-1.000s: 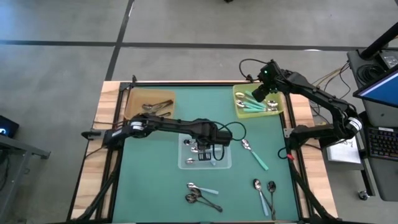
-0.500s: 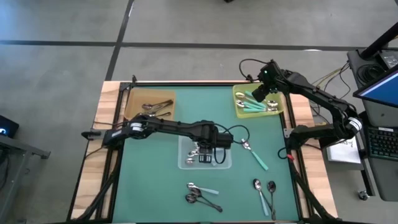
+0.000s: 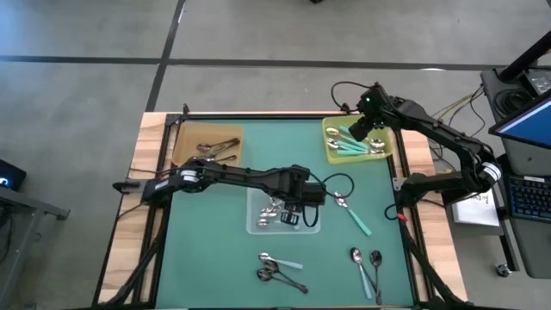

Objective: Sort silverware by color (type)
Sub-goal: Put the blue spoon into the white bin

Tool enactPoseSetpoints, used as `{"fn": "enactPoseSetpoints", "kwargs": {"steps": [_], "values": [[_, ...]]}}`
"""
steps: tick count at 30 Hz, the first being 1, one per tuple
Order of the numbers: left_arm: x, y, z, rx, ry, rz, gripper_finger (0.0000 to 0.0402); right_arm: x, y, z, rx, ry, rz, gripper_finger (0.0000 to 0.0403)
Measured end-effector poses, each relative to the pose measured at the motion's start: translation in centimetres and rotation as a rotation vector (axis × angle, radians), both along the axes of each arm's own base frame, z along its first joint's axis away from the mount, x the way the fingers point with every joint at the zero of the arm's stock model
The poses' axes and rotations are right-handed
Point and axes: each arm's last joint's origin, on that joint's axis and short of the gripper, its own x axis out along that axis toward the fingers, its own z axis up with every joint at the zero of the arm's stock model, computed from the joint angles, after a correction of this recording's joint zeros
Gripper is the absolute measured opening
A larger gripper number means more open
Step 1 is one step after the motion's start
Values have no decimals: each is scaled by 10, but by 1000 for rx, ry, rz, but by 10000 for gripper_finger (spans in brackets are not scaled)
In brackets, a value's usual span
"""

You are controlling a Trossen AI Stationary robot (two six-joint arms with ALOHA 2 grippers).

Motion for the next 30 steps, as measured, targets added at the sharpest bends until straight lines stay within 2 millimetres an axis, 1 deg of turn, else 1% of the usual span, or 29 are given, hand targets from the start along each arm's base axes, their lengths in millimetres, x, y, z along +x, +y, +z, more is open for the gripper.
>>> {"fn": "enactPoseSetpoints", "kwargs": {"steps": [3, 6, 9, 10, 12, 15, 17, 20, 25, 27, 30], "values": [[-3, -6, -2, -16, 16, 50, 127, 0, 0, 0, 0, 0, 0, 130], [-4, -13, -9, -49, 25, 61, 123, 0, 0, 0, 0, 0, 0, 128], [-12, -21, -18, -60, 91, 76, 121, 0, 0, 0, 0, 0, 0, 129], [-15, -26, -17, -58, 98, 72, 121, 0, 0, 0, 0, 0, 0, 131], [-25, -35, -7, -30, 94, 61, 123, 0, 0, 0, 0, 0, 0, 133], [-38, -48, 17, 44, 14, 75, 130, 0, 0, 0, 0, 0, 0, 136], [-47, -56, 22, 54, -19, 99, 137, 0, 0, 0, 0, 0, 0, 137], [-58, -68, 16, 29, -50, 127, 148, 0, 0, 0, 0, 0, 0, 134], [-75, -92, 5, -94, -111, 102, 156, 0, 0, 0, 0, 0, 0, 128], [-81, -103, 2, -104, -136, 72, 156, 0, 0, 0, 0, 0, 0, 128], [-89, -123, 4, -87, -169, 29, 156, 0, 0, 0, 0, 0, 0, 131]]}}
